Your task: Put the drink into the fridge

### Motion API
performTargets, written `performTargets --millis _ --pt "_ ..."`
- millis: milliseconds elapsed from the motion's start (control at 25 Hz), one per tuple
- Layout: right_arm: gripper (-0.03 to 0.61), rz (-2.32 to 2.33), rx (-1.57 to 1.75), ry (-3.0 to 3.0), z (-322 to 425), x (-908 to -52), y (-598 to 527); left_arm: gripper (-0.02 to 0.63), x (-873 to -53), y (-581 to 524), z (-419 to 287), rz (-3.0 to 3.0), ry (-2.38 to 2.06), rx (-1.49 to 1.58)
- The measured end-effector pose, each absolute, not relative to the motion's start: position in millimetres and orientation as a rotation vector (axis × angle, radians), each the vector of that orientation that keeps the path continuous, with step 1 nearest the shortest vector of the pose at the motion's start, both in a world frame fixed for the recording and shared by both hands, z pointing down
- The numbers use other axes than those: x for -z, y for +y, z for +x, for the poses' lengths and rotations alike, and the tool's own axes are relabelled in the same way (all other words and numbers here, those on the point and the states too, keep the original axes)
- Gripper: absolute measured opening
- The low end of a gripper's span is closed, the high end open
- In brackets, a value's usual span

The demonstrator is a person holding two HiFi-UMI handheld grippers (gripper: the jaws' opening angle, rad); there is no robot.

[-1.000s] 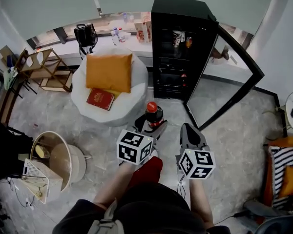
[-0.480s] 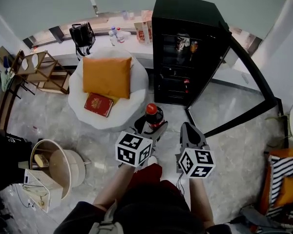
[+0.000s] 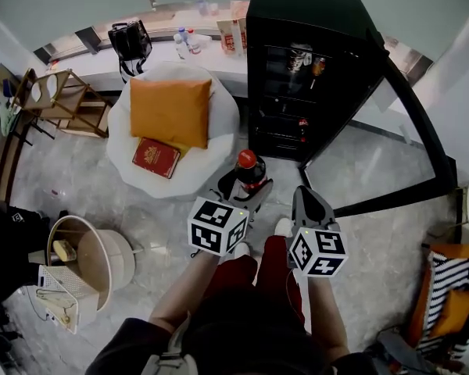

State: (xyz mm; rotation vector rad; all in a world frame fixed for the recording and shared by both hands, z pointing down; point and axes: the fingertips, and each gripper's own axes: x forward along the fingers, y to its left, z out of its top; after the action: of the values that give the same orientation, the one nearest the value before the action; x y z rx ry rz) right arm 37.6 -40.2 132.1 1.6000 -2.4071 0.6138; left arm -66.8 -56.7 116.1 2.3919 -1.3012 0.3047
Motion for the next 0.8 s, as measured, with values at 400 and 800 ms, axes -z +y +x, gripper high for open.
performTargets --millis 400,800 --pt "0.017 1.510 -0.643 -2.395 60.8 -164.2 -119.3 0.313 -153.4 -135.1 -47.1 2.333 -1.353 -0.257" --pt "0.017 1.433 -0.657 -2.367 77.2 -241.4 -184.7 0.313 -232.4 -217.4 -32.5 2.325 -1.399 -0.259"
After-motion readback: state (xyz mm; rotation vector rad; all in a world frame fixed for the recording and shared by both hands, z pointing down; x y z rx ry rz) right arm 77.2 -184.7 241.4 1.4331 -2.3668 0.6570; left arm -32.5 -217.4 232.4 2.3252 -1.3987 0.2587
